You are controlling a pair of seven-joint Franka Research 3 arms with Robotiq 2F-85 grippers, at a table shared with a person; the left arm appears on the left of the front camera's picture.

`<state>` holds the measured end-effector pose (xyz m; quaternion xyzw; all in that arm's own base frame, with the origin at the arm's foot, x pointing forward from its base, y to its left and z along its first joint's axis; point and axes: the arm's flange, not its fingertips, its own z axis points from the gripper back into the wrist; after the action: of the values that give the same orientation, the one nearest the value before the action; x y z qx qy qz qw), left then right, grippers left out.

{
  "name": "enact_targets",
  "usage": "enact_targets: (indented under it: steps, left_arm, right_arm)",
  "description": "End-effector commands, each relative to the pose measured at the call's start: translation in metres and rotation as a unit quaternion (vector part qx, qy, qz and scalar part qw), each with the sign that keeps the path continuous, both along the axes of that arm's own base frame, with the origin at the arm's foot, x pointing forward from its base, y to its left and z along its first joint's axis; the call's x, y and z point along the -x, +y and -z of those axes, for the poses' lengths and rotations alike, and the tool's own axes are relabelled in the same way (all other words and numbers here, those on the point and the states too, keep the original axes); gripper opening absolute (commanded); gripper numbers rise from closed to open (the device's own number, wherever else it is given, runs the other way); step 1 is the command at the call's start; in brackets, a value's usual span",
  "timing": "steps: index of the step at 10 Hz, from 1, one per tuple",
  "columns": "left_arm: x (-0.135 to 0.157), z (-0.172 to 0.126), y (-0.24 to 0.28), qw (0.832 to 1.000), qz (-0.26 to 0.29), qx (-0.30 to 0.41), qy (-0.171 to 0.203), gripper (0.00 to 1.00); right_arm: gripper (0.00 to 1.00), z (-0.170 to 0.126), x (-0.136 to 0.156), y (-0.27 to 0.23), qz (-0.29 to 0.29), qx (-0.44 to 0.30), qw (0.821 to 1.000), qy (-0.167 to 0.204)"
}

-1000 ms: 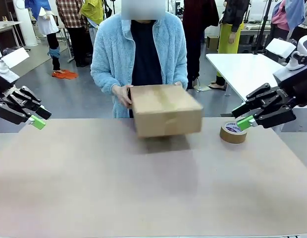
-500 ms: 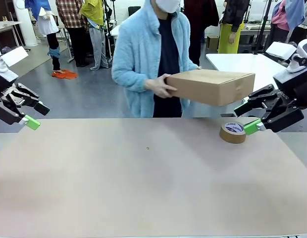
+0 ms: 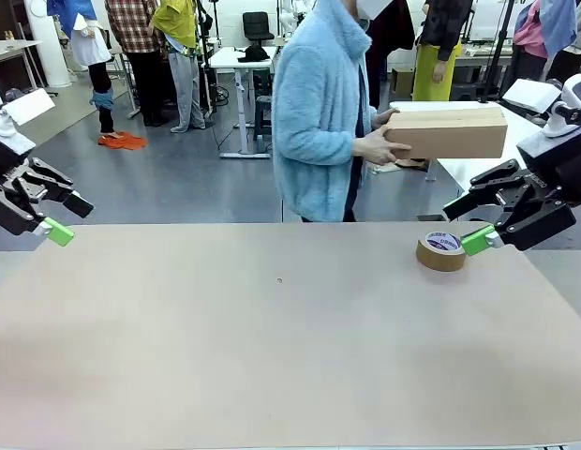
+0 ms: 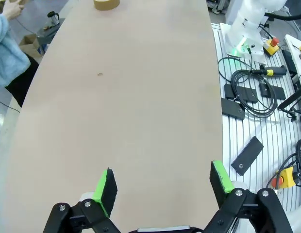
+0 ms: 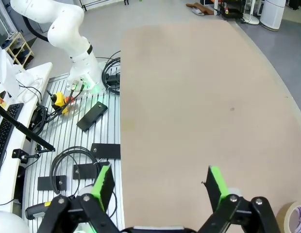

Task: Wrap the clocks to prevent damage.
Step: After the human seals the box with tape, release both hands from the side flaps of the Package Box.

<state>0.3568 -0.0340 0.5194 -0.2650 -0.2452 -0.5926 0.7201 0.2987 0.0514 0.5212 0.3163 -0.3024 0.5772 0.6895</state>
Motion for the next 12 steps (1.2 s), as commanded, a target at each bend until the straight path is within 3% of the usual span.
enact_targets:
  steps: [1, 3, 6, 7, 9, 11, 12]
  left_arm:
    - [0.0, 0.0, 0.001, 1.0, 0.006, 0.0, -0.007, 1.0]
    - [-0.003, -0.006, 0.004, 0.999, -0.026, 0.027, 0.005, 1.0]
    - [-0.028, 0.005, 0.027, 0.989, -0.045, 0.135, 0.032, 1.0]
    - [-0.031, 0.011, 0.033, 0.984, -0.044, 0.172, 0.018, 1.0]
    - [-0.042, 0.02, 0.052, 0.969, -0.029, 0.246, 0.003, 1.0]
    - [-0.047, 0.028, 0.063, 0.962, -0.032, 0.272, 0.0, 1.0]
    - [-0.049, 0.03, 0.067, 0.961, -0.037, 0.274, -0.003, 1.0]
  right_arm:
    - [1.0, 0.001, 0.0, 0.0, -0.002, -0.001, 1.0, 0.0]
    - [1.0, -0.004, -0.014, -0.011, 0.018, -0.038, 0.999, 0.011]
    - [1.0, 0.013, -0.056, -0.046, 0.031, -0.16, 0.983, 0.078]
    - [1.0, 0.018, -0.063, -0.059, 0.038, -0.19, 0.978, 0.084]
    - [1.0, 0.026, -0.069, -0.077, 0.039, -0.23, 0.97, 0.074]
    - [1.0, 0.028, -0.066, -0.086, 0.046, -0.242, 0.967, 0.059]
    - [1.0, 0.028, -0.066, -0.089, 0.077, -0.225, 0.971, 0.036]
